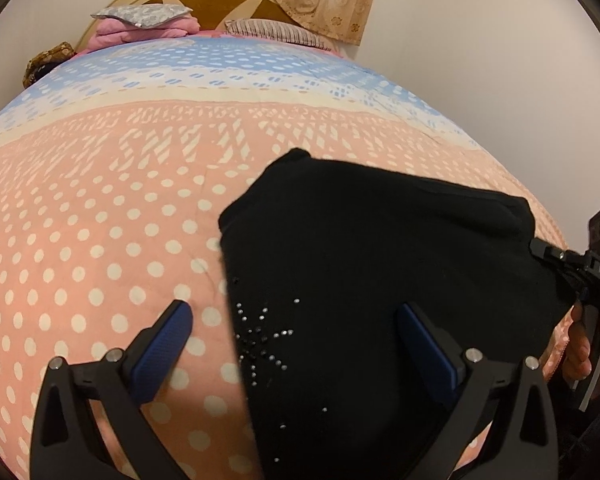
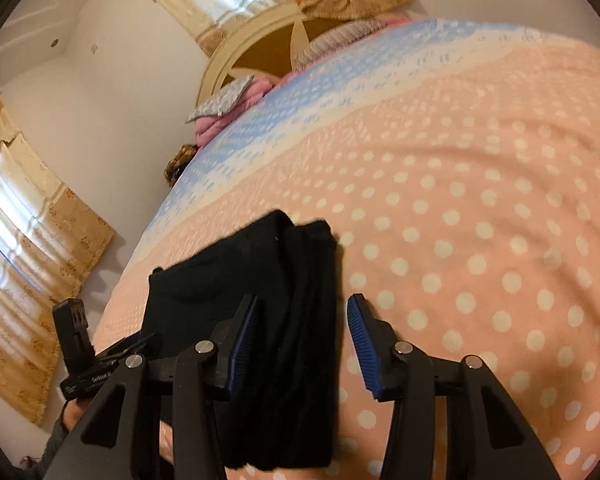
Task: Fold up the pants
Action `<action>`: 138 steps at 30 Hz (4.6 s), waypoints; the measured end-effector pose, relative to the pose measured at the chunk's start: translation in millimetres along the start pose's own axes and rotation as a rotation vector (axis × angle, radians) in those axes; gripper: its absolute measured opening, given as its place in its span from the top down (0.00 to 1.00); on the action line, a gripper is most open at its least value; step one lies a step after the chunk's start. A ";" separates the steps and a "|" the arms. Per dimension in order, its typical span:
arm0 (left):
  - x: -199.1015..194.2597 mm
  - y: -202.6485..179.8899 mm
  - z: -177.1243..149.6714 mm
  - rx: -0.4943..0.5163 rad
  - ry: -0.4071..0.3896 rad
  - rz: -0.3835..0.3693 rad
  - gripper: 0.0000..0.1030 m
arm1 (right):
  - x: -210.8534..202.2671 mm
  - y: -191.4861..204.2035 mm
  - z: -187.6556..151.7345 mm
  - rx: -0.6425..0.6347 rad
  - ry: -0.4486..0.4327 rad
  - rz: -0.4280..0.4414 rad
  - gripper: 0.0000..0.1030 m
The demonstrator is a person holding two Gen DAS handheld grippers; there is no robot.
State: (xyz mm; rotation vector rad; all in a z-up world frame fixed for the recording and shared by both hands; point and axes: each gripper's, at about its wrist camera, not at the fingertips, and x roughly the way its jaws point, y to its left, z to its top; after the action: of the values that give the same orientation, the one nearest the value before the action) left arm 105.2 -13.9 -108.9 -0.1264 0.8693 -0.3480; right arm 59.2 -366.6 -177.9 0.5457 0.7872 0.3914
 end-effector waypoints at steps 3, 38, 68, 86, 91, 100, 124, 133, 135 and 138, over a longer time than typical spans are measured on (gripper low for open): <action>-0.4 0.1 -0.3 0.006 0.000 -0.007 0.00 | -3.7 -9.3 -4.0 0.020 0.020 0.045 0.54; -39.6 -6.5 -1.0 0.051 -0.098 -0.086 0.79 | -16.2 40.4 -1.8 -0.044 -0.052 0.192 0.76; -117.1 179.5 27.2 -0.174 -0.275 0.299 0.79 | 254.6 290.9 75.2 -0.346 0.265 0.294 0.76; -97.9 229.0 2.0 -0.252 -0.225 0.293 0.79 | 332.1 326.0 57.7 -0.514 0.349 0.128 0.76; -90.9 227.6 -0.5 -0.244 -0.205 0.318 0.77 | 342.5 319.3 51.3 -0.525 0.363 0.087 0.75; -87.5 218.1 -4.3 -0.203 -0.160 0.435 0.38 | 339.2 300.5 67.3 -0.450 0.318 0.005 0.58; -189.7 142.7 -32.8 -0.191 -0.323 0.366 0.24 | 133.7 303.1 -10.8 -0.520 0.066 -0.053 0.47; -206.6 106.1 -37.2 -0.140 -0.387 0.313 0.19 | 62.7 313.8 -39.1 -0.559 -0.057 -0.087 0.46; -209.8 100.8 -40.6 -0.127 -0.393 0.307 0.15 | 51.3 317.3 -41.2 -0.558 -0.076 -0.076 0.46; -212.7 94.6 -41.3 -0.120 -0.400 0.304 0.14 | 41.0 322.6 -43.8 -0.558 -0.090 -0.070 0.44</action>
State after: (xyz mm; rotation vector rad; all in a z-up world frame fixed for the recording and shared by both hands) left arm -29.2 150.4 -4.7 -0.1656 0.5014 0.0170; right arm 11.2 -75.4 -34.4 0.0136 0.5734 0.4950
